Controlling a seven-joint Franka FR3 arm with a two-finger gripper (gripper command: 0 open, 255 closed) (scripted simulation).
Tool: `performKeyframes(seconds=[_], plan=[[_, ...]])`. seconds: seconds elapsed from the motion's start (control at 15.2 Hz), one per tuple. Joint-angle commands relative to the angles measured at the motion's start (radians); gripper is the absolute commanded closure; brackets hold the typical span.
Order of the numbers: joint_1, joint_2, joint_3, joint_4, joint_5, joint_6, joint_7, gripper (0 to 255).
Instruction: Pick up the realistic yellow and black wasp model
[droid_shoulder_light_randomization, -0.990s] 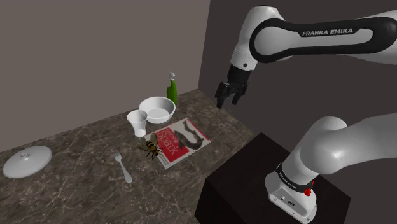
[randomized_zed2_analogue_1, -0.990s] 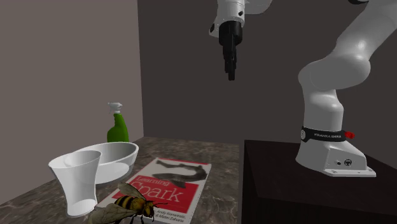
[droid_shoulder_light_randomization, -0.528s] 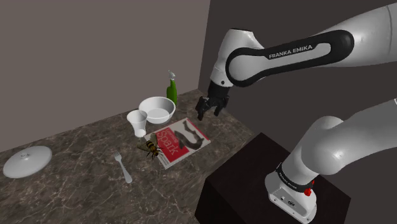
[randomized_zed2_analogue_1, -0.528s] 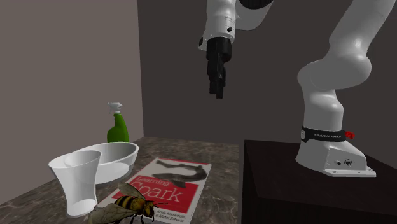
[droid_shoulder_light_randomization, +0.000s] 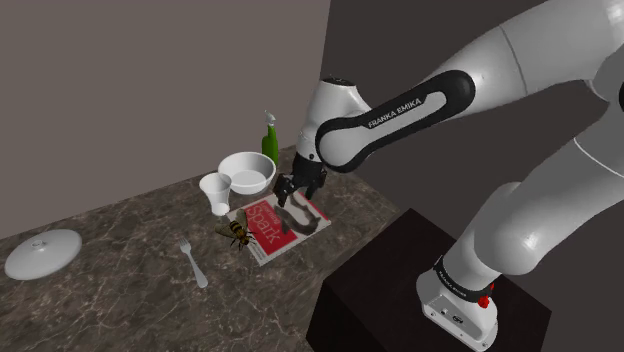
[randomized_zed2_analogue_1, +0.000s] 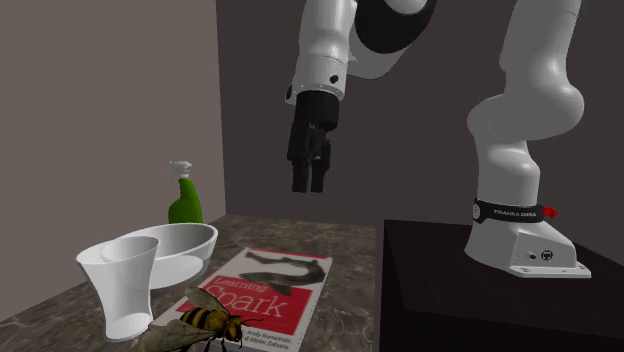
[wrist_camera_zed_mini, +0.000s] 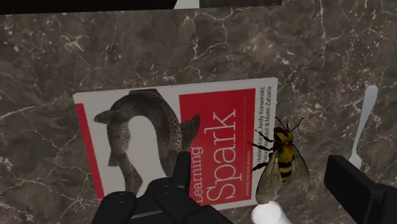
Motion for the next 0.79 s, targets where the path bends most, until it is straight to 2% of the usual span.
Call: performKeyframes(seconds=[0.0, 0.33, 0.73], plan=[[-0.001, 0.085, 0.023, 0.024, -0.031, 0.077, 0.038, 0], [0.022, 0.303, 0.037, 0.130, -0.194, 0.217, 0.193, 0], [0.145, 0.547, -0.056, 0.307, -0.393, 0.313, 0.378, 0]])
